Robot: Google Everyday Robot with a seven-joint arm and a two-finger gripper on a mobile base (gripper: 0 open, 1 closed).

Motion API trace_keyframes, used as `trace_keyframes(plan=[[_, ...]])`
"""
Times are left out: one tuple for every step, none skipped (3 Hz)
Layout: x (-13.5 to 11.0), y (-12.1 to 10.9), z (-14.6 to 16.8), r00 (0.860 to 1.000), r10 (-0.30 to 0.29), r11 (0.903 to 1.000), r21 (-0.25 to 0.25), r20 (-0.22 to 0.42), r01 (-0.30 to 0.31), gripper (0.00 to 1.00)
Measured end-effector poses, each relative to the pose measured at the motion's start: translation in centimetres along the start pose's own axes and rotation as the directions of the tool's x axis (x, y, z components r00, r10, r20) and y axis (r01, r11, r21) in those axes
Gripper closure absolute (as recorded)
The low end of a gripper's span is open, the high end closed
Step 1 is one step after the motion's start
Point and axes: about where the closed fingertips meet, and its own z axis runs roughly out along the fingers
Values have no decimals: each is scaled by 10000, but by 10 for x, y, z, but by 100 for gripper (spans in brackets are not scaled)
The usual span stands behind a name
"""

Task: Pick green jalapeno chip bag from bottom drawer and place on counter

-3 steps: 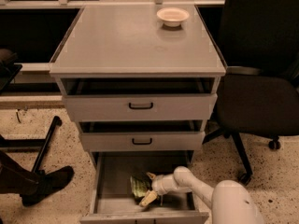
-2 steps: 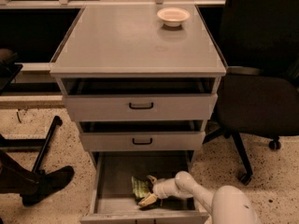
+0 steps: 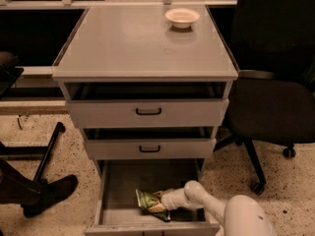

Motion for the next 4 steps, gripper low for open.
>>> trace_keyframes(plan=[[0,0,0,10000,0,10000,-1,0,0,88],[0,0,0,10000,-1,10000,-1,0,1,100],[-31,0,-9,9987,-512,9987,-83,15,513,100],[-89,1,-33,9934,-1136,9934,-129,186,1138,100]])
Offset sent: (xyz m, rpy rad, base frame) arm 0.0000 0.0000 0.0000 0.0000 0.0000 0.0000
